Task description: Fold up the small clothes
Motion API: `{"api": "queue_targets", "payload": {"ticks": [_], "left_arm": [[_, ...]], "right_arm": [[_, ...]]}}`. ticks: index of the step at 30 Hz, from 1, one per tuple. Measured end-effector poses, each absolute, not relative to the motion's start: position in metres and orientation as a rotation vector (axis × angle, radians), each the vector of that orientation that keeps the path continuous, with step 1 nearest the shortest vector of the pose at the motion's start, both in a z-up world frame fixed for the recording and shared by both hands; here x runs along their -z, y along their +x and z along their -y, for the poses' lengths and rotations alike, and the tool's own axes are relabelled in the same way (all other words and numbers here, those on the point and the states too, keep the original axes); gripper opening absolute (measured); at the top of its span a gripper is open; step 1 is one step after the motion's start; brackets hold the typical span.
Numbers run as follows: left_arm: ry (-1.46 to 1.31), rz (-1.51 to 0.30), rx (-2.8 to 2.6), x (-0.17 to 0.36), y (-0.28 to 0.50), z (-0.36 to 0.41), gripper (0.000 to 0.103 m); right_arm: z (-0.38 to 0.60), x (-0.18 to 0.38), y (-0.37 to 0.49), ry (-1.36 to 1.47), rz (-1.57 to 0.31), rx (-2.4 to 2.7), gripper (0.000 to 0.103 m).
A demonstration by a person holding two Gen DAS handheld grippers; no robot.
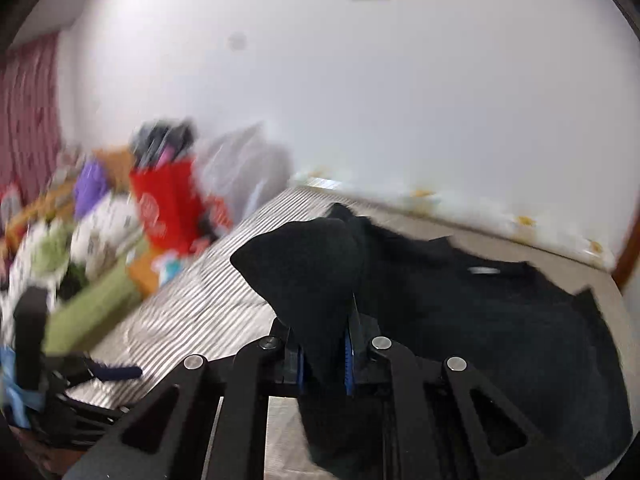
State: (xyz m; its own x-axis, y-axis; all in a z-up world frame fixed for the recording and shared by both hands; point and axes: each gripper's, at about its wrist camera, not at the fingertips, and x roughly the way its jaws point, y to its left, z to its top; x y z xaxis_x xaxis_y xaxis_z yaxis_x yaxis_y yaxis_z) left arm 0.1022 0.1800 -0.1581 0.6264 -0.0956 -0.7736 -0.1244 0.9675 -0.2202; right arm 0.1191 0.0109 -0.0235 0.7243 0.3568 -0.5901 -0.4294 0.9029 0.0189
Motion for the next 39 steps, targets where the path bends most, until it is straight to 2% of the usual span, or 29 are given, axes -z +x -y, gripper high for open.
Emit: {"api": "queue_targets", "payload": {"ticks": [6, 11, 16, 18, 19, 20, 21, 23, 29, 34, 35, 36, 37, 38, 39], "left_arm": [[-0.212, -0.889, 0.071, 0.15, 0.13, -0.129, 0.06], [-0.196, -0.874, 0.153, 0.15, 0.145, -0.091, 0.06], [-0.186, -0.893, 0.207, 0.156, 0.155, -0.062, 0.06], [-0.179, -0.903, 0.225, 0.158, 0.157, -0.052, 0.06], [-0.176, -0.904, 0.236, 0.157, 0.156, -0.049, 0.06], [-0.171, -0.903, 0.248, 0.157, 0.155, -0.045, 0.06], [-0.166, -0.899, 0.264, 0.156, 0.154, -0.042, 0.06], [-0.158, -0.886, 0.298, 0.154, 0.15, -0.035, 0.064], [-0.138, -0.872, 0.388, 0.151, 0.151, -0.007, 0.073], [-0.069, -0.905, 0.413, 0.158, 0.165, 0.03, 0.074], [-0.062, -0.91, 0.413, 0.159, 0.17, 0.036, 0.074], [-0.056, -0.913, 0.412, 0.161, 0.174, 0.042, 0.074], [-0.044, -0.914, 0.404, 0.163, 0.179, 0.05, 0.074], [-0.034, -0.913, 0.394, 0.163, 0.18, 0.054, 0.074], [-0.015, -0.907, 0.378, 0.163, 0.184, 0.06, 0.074]], "right_arm": [[0.123, 0.009, 0.118, 0.074, -0.573, -0.262, 0.013], [0.218, 0.046, 0.113, 0.227, -0.645, -0.117, 0.013], [0.256, 0.083, 0.105, 0.318, -0.743, -0.107, 0.018], [0.255, 0.085, 0.098, 0.305, -0.753, -0.1, 0.03], [0.253, 0.084, 0.095, 0.288, -0.746, -0.09, 0.032], [0.251, 0.084, 0.092, 0.277, -0.736, -0.096, 0.038], [0.252, 0.083, 0.09, 0.274, -0.729, -0.105, 0.049], [0.254, 0.083, 0.088, 0.301, -0.724, -0.141, 0.06], [0.26, 0.091, 0.106, 0.417, -0.724, -0.172, 0.065], [0.26, 0.103, 0.137, 0.469, -0.743, -0.109, 0.063], [0.258, 0.105, 0.145, 0.472, -0.757, -0.099, 0.055], [0.258, 0.107, 0.15, 0.475, -0.764, -0.106, 0.042], [0.255, 0.107, 0.158, 0.465, -0.779, -0.11, 0.036], [0.254, 0.106, 0.16, 0.444, -0.782, -0.109, 0.022], [0.254, 0.101, 0.16, 0.421, -0.767, -0.128, 0.018]]}}
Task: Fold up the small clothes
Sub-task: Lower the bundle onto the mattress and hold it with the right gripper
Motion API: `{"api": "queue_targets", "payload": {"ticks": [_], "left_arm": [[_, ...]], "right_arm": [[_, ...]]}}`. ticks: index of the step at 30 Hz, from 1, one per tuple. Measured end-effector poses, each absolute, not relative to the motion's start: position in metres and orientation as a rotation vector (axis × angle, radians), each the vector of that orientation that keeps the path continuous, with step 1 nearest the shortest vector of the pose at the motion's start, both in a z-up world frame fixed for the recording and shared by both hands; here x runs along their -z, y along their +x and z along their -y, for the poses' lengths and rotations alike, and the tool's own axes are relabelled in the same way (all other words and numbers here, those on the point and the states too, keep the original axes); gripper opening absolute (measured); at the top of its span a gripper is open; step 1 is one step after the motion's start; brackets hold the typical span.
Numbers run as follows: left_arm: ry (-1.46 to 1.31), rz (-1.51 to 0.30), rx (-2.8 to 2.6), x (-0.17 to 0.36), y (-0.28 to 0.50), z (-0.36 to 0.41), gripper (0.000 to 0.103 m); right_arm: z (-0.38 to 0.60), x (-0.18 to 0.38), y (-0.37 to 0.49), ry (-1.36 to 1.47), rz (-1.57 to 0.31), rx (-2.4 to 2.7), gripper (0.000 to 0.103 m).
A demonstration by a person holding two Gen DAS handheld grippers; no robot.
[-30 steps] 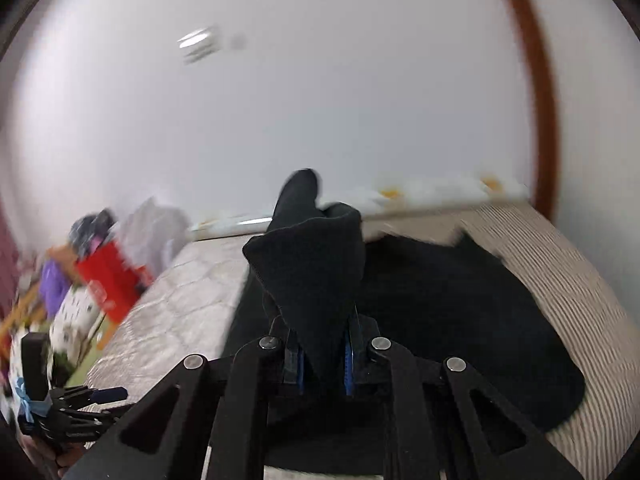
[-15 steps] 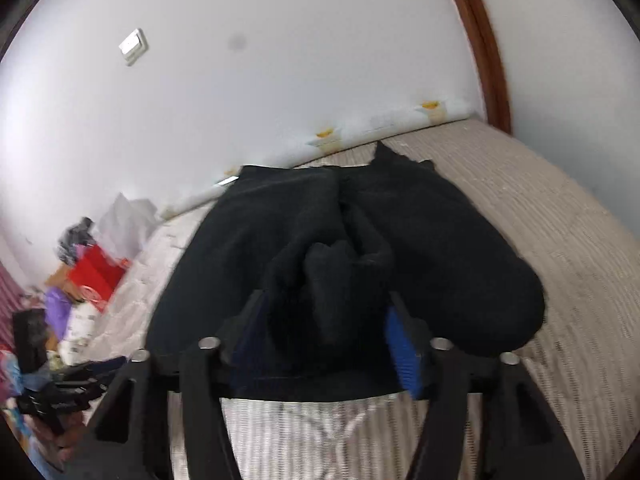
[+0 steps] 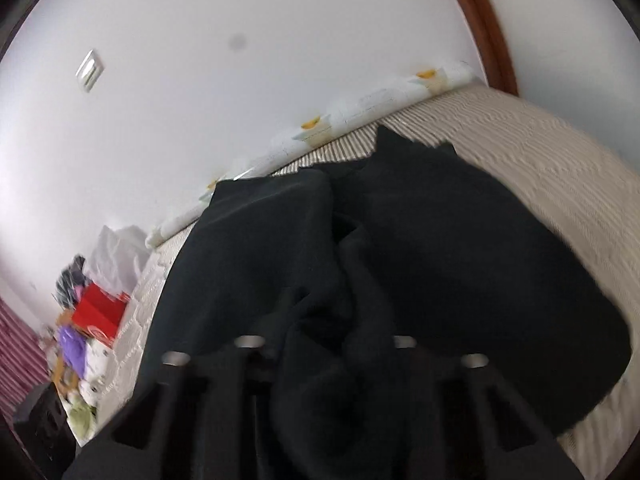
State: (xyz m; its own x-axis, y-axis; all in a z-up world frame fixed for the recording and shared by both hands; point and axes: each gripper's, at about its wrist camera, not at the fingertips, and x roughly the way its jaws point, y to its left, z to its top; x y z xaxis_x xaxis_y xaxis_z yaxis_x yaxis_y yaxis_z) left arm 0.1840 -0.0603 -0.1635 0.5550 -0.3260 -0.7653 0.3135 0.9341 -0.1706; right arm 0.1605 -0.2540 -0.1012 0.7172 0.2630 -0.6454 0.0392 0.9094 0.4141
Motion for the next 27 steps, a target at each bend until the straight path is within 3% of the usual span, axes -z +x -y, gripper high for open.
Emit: {"api": "queue_targets", "payload": {"ticks": [6, 13, 16, 18, 20, 24, 27], "left_arm": [[0.07, -0.892, 0.333, 0.165, 0.193, 0.081, 0.074], [0.088, -0.864, 0.384, 0.159, 0.187, 0.104, 0.074], [0.093, -0.856, 0.395, 0.157, 0.185, 0.112, 0.074], [0.102, -0.846, 0.392, 0.155, 0.185, 0.118, 0.074], [0.121, -0.826, 0.388, 0.156, 0.185, 0.12, 0.073], [0.13, -0.798, 0.369, 0.156, 0.191, 0.133, 0.065], [0.117, -0.786, 0.322, 0.155, 0.19, 0.132, 0.047]], "right_arm": [[0.306, 0.06, 0.119, 0.381, -0.5, -0.029, 0.015], [0.357, 0.103, 0.127, 0.419, -0.628, 0.087, 0.015], [0.358, 0.108, 0.123, 0.438, -0.665, 0.086, 0.023], [0.36, 0.105, 0.111, 0.425, -0.664, 0.138, 0.045], [0.361, 0.102, 0.103, 0.429, -0.678, 0.166, 0.058], [0.36, 0.107, 0.092, 0.428, -0.718, 0.149, 0.064], [0.359, 0.115, 0.099, 0.459, -0.744, 0.165, 0.062]]}}
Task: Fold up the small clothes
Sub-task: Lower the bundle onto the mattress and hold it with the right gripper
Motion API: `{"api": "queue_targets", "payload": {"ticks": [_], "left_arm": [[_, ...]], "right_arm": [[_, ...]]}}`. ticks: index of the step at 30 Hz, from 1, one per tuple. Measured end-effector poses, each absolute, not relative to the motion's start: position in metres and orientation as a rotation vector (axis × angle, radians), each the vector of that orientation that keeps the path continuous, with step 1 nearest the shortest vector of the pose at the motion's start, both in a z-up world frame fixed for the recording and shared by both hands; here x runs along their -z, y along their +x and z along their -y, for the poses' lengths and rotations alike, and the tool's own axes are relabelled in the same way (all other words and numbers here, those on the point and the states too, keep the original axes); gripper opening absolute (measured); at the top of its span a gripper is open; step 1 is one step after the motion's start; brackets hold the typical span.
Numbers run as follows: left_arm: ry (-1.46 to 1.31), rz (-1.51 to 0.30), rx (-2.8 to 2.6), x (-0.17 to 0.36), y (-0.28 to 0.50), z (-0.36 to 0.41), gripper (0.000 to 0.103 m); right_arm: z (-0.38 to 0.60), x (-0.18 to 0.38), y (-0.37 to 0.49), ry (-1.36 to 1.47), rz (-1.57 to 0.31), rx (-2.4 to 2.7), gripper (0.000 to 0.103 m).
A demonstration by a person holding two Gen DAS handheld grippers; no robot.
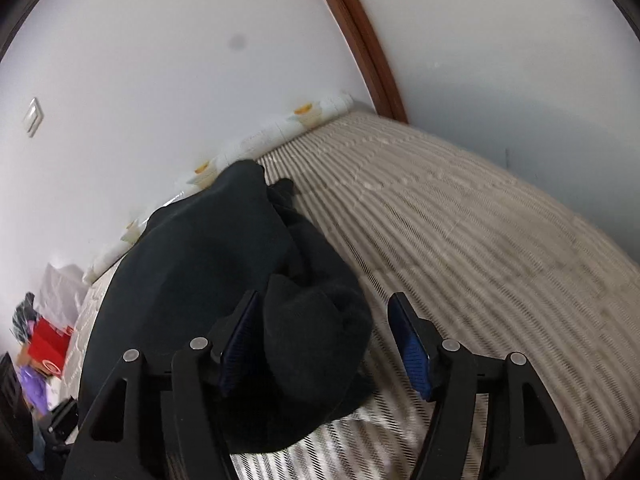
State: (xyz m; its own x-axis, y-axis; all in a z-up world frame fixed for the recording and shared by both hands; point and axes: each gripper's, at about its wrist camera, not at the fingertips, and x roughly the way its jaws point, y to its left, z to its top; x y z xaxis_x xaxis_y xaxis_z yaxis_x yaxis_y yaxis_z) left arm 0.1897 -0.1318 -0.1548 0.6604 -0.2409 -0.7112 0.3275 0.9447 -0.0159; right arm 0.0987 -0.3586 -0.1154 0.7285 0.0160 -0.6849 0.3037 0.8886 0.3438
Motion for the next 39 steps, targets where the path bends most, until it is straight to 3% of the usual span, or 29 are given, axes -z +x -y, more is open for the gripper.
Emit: {"api": "queue_targets", "payload": {"ticks": [1, 2, 3, 6, 26, 31, 35, 39], "left_arm": [[0.107, -0.782, 0.321, 0.155, 0.193, 0.128, 0.042], [0.089, -0.775, 0.328, 0.154, 0.191, 0.125, 0.035], [0.089, -0.761, 0.331, 0.152, 0.19, 0.122, 0.033], [0.067, -0.756, 0.324, 0.148, 0.19, 0.113, 0.029], [-0.087, -0.767, 0.168, 0.141, 0.164, -0.031, 0.027], [-0.059, -0.77, 0.175, 0.149, 0.171, -0.028, 0.028], [-0.063, -0.781, 0.177, 0.151, 0.17, -0.029, 0.031], [-0.059, -0.808, 0.203, 0.153, 0.167, -0.029, 0.035]], "right_arm": [[0.358, 0.119, 0.103, 0.477, -0.762, 0.151, 0.058], [0.357, 0.12, 0.107, 0.487, -0.758, 0.122, 0.037], [0.354, 0.119, 0.111, 0.487, -0.754, 0.092, 0.031], [0.337, 0.111, 0.117, 0.392, -0.736, 0.116, 0.025], [0.202, 0.112, 0.159, 0.314, -0.798, -0.125, 0.025], [0.21, 0.11, 0.143, 0.284, -0.791, -0.15, 0.028], [0.222, 0.097, 0.126, 0.238, -0.787, -0.163, 0.038], [0.23, 0.074, 0.11, 0.177, -0.738, -0.149, 0.039]]}}
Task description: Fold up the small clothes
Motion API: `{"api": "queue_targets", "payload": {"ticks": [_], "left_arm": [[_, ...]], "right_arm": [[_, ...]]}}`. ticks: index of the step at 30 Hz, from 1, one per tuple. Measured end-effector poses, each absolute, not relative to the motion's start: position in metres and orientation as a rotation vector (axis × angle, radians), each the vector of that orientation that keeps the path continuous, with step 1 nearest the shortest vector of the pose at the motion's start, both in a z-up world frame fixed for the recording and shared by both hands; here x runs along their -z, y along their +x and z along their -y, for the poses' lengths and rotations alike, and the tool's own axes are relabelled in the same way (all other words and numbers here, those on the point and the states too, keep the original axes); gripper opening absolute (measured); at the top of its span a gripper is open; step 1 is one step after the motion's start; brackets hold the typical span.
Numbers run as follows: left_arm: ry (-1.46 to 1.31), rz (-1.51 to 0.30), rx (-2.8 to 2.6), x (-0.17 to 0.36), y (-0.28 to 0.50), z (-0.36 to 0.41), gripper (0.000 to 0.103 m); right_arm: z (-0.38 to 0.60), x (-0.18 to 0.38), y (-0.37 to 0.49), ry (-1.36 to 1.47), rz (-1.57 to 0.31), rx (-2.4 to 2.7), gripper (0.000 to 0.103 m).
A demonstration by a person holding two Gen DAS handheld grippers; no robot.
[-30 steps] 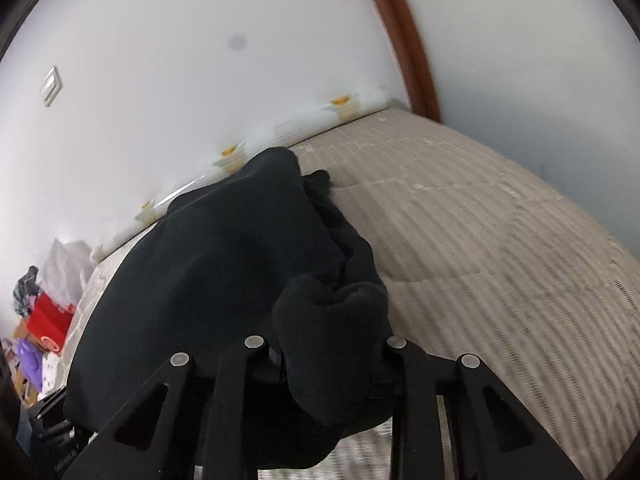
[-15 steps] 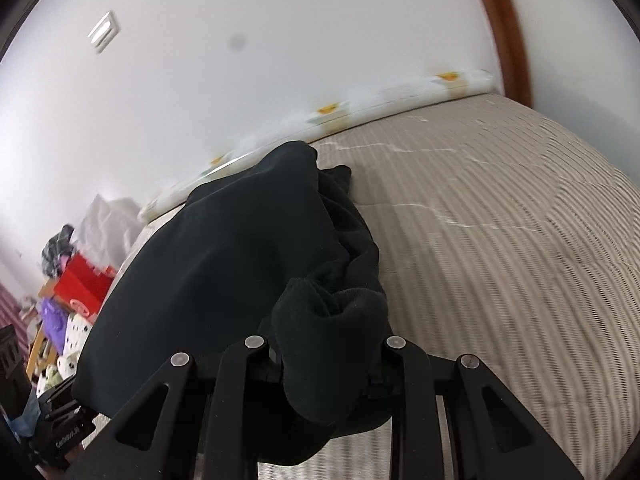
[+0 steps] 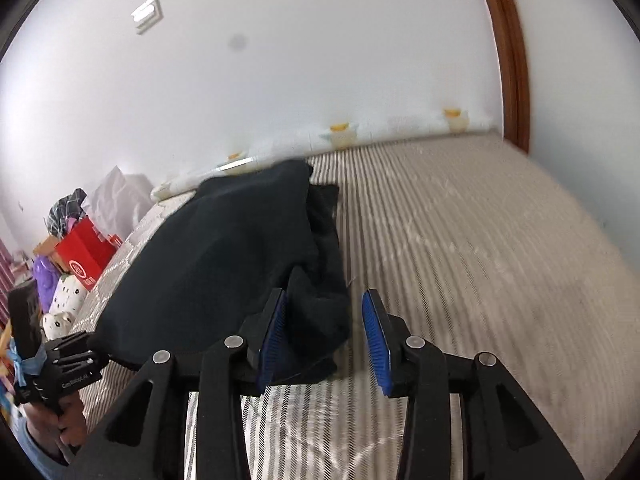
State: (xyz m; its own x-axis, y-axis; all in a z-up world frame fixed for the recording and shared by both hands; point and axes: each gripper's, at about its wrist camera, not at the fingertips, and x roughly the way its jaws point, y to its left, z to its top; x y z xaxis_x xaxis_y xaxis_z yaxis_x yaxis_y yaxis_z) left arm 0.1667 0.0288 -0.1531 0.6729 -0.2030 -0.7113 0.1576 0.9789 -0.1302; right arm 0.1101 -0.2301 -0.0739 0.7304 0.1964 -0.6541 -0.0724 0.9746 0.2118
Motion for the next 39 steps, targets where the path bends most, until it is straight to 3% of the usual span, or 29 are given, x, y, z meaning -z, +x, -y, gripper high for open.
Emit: {"api": "queue_targets", "payload": {"ticks": [5, 11, 13, 14, 15, 20, 24, 32, 39], "left_arm": [[-0.075, -0.802, 0.261, 0.147, 0.144, -0.032, 0.043], [-0.14, -0.689, 0.327, 0.115, 0.126, -0.045, 0.056], [-0.121, -0.689, 0.279, 0.111, 0.138, -0.047, 0.056], [-0.119, -0.702, 0.261, 0.112, 0.146, -0.047, 0.056], [-0.118, -0.726, 0.239, 0.115, 0.157, -0.048, 0.056], [-0.14, -0.812, 0.225, 0.137, 0.185, -0.048, 0.059], [-0.129, -0.804, 0.225, 0.14, 0.184, -0.046, 0.059], [-0.099, -0.777, 0.202, 0.136, 0.177, -0.048, 0.059], [-0.097, -0.815, 0.209, 0.145, 0.177, -0.047, 0.06]], "right_arm": [[0.219, 0.063, 0.119, 0.149, -0.717, -0.204, 0.039], [0.218, 0.091, 0.148, 0.203, -0.805, -0.223, 0.035], [0.222, 0.097, 0.15, 0.235, -0.82, -0.235, 0.03], [0.224, 0.099, 0.151, 0.249, -0.825, -0.249, 0.024], [0.225, 0.099, 0.15, 0.254, -0.823, -0.268, 0.01], [0.251, 0.085, 0.126, 0.333, -0.699, -0.349, 0.003], [0.259, 0.112, 0.126, 0.326, -0.798, -0.3, 0.003], [0.247, 0.084, 0.126, 0.317, -0.729, -0.321, 0.009], [0.245, 0.114, 0.128, 0.234, -0.851, -0.226, 0.008]]}}
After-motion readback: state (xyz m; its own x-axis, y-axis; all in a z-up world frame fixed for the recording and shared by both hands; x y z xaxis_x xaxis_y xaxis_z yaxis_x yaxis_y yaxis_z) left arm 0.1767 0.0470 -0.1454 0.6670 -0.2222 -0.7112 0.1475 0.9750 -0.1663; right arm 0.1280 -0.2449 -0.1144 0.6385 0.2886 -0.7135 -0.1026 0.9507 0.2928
